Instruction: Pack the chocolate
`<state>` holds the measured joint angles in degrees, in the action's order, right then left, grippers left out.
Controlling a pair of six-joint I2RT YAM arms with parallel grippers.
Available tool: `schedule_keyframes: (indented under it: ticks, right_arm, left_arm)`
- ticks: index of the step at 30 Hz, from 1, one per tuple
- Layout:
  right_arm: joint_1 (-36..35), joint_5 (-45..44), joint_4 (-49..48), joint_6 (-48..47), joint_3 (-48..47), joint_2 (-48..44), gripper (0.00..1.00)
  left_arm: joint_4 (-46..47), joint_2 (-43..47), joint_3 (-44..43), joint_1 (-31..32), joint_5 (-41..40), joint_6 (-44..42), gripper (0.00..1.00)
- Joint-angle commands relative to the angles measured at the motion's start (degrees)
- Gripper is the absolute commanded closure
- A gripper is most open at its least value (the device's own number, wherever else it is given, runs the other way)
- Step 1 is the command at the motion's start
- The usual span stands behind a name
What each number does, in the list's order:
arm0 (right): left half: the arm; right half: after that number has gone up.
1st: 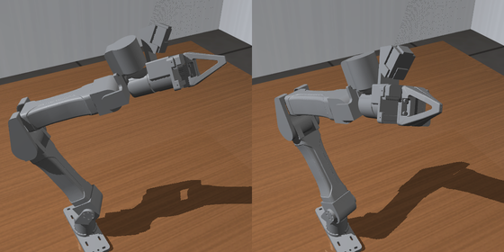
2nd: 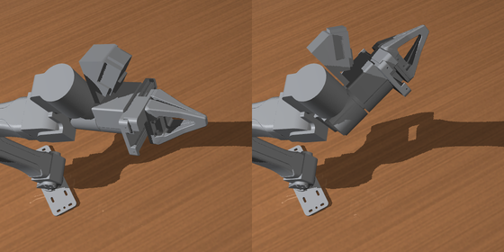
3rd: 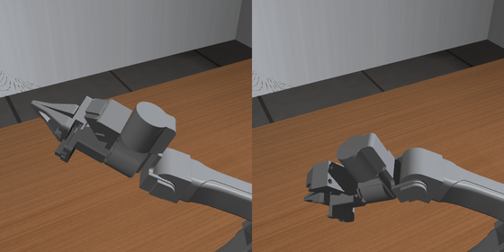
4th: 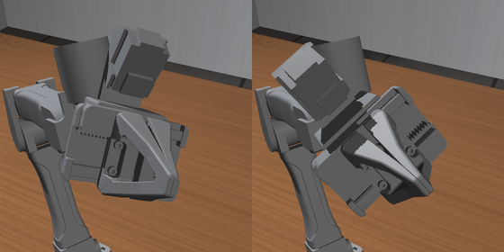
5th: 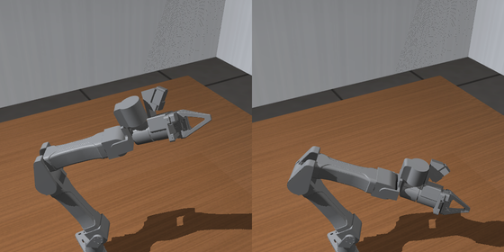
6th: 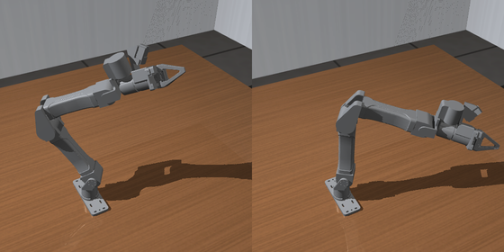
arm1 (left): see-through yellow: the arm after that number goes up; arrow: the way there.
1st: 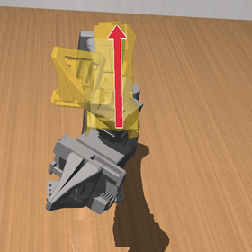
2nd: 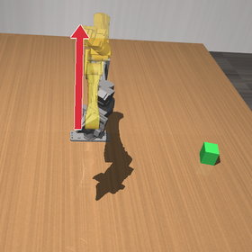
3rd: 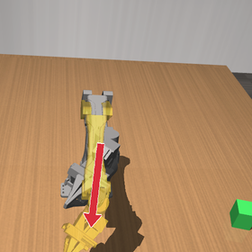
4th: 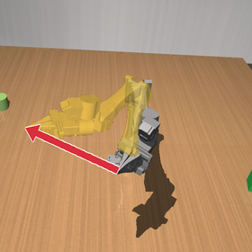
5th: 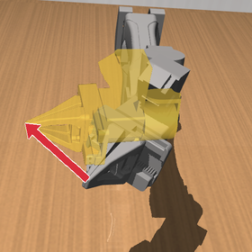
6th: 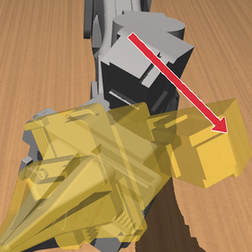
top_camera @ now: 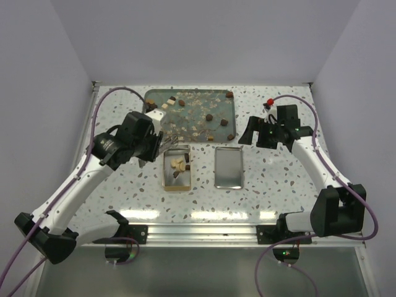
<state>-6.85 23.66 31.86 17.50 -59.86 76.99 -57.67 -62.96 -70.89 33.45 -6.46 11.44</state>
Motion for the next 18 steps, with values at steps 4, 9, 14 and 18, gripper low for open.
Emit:
schedule_keyframes:
  ticks: [4,9,14,18]
  right_arm:
    - [-0.18,2.27,1.72,-1.76,-5.00,3.68,0.04]
    - [-0.27,3.41,0.23,-0.54,-6.41,5.80,0.04]
    - [-0.18,3.41,-1.45,0.96,-7.90,8.08,0.04]
    - [-0.27,4.29,-1.97,1.14,-9.31,10.98,0.03]
  left_arm:
    - [6.87,-10.05,-11.52,-0.14,-3.65,0.07,0.62]
    - [12.05,-17.45,-15.76,-4.44,-2.51,0.51,0.60]
    - [16.44,-26.24,-19.80,-7.44,-3.82,1.74,0.59]
    - [18.90,-33.27,-24.02,-7.44,-6.72,1.57,0.59]
